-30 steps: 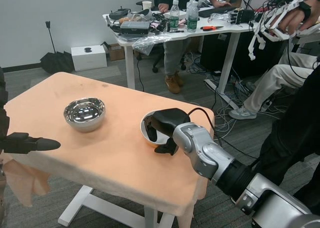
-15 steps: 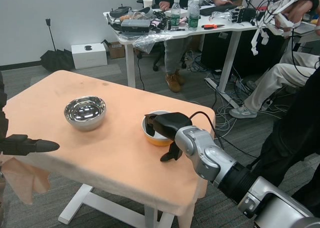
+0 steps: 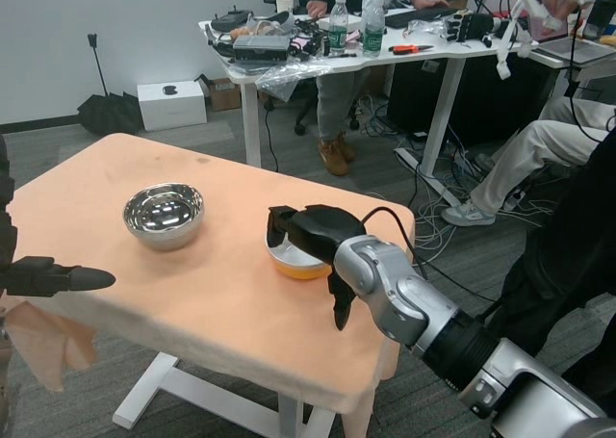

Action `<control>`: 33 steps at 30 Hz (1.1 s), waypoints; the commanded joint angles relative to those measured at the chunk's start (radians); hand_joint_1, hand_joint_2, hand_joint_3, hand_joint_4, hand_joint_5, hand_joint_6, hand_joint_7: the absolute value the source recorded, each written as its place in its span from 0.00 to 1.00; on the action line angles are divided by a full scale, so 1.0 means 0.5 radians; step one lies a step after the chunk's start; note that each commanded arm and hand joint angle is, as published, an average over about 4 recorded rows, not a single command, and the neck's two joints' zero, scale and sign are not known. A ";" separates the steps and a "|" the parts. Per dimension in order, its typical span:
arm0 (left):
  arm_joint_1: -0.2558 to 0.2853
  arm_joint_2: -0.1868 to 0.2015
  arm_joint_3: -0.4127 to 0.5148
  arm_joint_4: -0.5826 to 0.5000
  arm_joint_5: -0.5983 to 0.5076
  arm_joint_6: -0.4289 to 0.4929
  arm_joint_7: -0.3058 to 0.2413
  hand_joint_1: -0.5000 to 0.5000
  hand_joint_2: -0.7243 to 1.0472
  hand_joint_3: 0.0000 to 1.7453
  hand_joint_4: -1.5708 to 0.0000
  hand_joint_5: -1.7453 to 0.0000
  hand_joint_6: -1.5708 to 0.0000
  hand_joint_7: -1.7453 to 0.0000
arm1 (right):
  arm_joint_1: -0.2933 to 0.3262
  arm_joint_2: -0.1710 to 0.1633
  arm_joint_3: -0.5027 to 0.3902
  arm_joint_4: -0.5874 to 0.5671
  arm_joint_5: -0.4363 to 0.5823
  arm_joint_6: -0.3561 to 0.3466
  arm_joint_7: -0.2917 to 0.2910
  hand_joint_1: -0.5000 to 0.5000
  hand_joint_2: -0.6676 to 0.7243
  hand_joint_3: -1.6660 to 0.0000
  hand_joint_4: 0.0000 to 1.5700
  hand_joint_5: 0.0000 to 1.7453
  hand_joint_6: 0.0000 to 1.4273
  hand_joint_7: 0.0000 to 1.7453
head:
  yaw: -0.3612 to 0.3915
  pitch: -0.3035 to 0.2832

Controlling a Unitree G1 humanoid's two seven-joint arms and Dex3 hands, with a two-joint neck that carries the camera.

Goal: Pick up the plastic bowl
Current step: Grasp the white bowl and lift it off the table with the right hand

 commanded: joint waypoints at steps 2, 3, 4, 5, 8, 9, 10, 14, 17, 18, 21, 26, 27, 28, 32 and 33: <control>0.016 -0.008 0.019 0.005 -0.011 -0.012 -0.001 0.00 0.35 0.00 1.00 1.00 1.00 1.00 | 0.048 -0.028 -0.061 -0.128 -0.001 -0.017 -0.002 0.04 0.77 0.90 0.00 0.00 0.00 0.62 | 0.001 0.002; 0.016 -0.008 0.019 0.005 -0.011 -0.013 -0.001 0.00 0.35 0.00 1.00 1.00 1.00 1.00 | 0.054 -0.029 -0.073 -0.156 -0.001 -0.019 -0.004 0.04 0.77 0.90 0.00 0.00 0.00 0.60 | 0.000 0.002; 0.016 -0.008 0.018 0.005 -0.011 -0.013 -0.001 0.00 0.35 0.00 1.00 1.00 1.00 1.00 | 0.057 -0.029 -0.086 -0.184 -0.001 -0.018 -0.005 0.04 0.77 0.90 0.00 0.00 0.00 0.58 | -0.001 0.002; 0.016 -0.008 0.016 0.005 -0.011 -0.013 -0.001 0.00 0.35 0.00 1.00 1.00 1.00 1.00 | 0.060 -0.030 -0.104 -0.225 -0.002 -0.017 -0.006 0.04 0.77 0.90 0.00 0.00 0.00 0.55 | 0.000 0.003; 0.016 -0.011 0.012 0.006 -0.011 -0.013 -0.001 0.00 0.35 0.00 1.00 1.00 1.00 1.00 | 0.068 -0.033 -0.141 -0.303 -0.007 -0.016 -0.008 0.04 0.77 0.90 0.00 0.00 0.00 0.52 | 0.003 0.007; 0.016 -0.011 0.012 0.007 -0.011 -0.013 -0.001 0.00 0.35 0.00 1.00 1.00 1.00 1.00 | 0.070 -0.034 -0.147 -0.316 -0.009 -0.016 -0.011 0.04 0.77 0.90 0.00 0.00 0.00 0.52 | 0.003 0.007; 0.016 -0.011 0.012 0.007 -0.011 -0.013 -0.001 0.00 0.35 0.00 1.00 1.00 1.00 1.00 | 0.074 -0.035 -0.158 -0.335 -0.021 -0.015 -0.017 0.04 0.77 0.90 0.00 0.00 0.00 0.52 | -0.002 0.008; 0.012 -0.013 0.009 0.017 -0.011 -0.013 -0.001 0.00 0.34 0.00 1.00 1.00 1.00 1.00 | 0.060 -0.020 -0.190 -0.337 -0.107 -0.011 -0.055 0.07 0.77 0.90 0.00 0.00 0.00 0.45 | -0.021 0.015; 0.008 -0.015 0.001 0.030 -0.011 -0.016 -0.001 0.00 0.31 0.00 1.00 1.00 1.00 1.00 | -0.003 0.026 -0.196 -0.231 -0.182 -0.006 -0.070 0.08 0.77 0.90 0.00 0.00 0.00 0.28 | -0.032 0.026; 0.006 -0.016 -0.004 0.036 -0.011 -0.016 -0.001 0.00 0.33 0.01 1.00 1.00 1.00 1.00 | -0.035 0.050 -0.193 -0.171 -0.201 -0.006 -0.070 0.08 0.77 0.90 0.00 0.00 0.00 0.18 | -0.033 0.028; 0.000 -0.017 -0.013 0.050 -0.011 -0.016 -0.001 0.00 0.35 0.03 1.00 1.00 1.00 1.00 | -0.140 0.120 -0.162 0.023 -0.258 -0.005 -0.067 0.08 0.77 0.90 0.00 0.00 0.00 0.00 | -0.033 0.033; -0.001 -0.017 -0.013 0.050 -0.017 -0.026 -0.001 0.00 0.34 0.01 1.00 1.00 1.00 1.00 | -0.300 0.177 -0.060 0.341 -0.294 -0.006 -0.063 0.11 0.73 0.93 0.00 0.00 0.00 0.00 | -0.011 0.042; -0.001 -0.017 -0.011 0.050 -0.020 -0.030 -0.001 0.00 0.34 0.01 1.00 1.00 1.00 1.00 | -0.330 0.189 -0.043 0.405 -0.302 -0.009 -0.064 0.11 0.73 0.94 0.00 0.00 0.00 0.00 | -0.008 0.043; 0.001 -0.017 -0.011 0.050 -0.026 -0.033 -0.001 0.00 0.34 0.01 1.00 1.00 1.00 1.00 | -0.357 0.199 -0.023 0.467 -0.306 -0.014 -0.067 0.12 0.73 0.94 0.00 0.00 0.00 0.00 | -0.003 0.046; 0.012 -0.017 -0.008 0.048 -0.042 -0.040 -0.001 0.00 0.35 0.00 1.00 1.00 1.00 1.00 | -0.444 0.238 0.054 0.678 -0.309 -0.038 -0.090 0.10 0.73 0.94 0.00 0.00 0.00 0.00 | 0.004 0.042; 0.014 -0.017 -0.007 0.048 -0.043 -0.040 -0.001 0.00 0.35 0.00 1.00 1.00 1.00 1.00 | -0.463 0.250 0.072 0.721 -0.310 -0.043 -0.096 0.10 0.73 0.95 0.00 0.00 0.00 0.00 | 0.004 0.040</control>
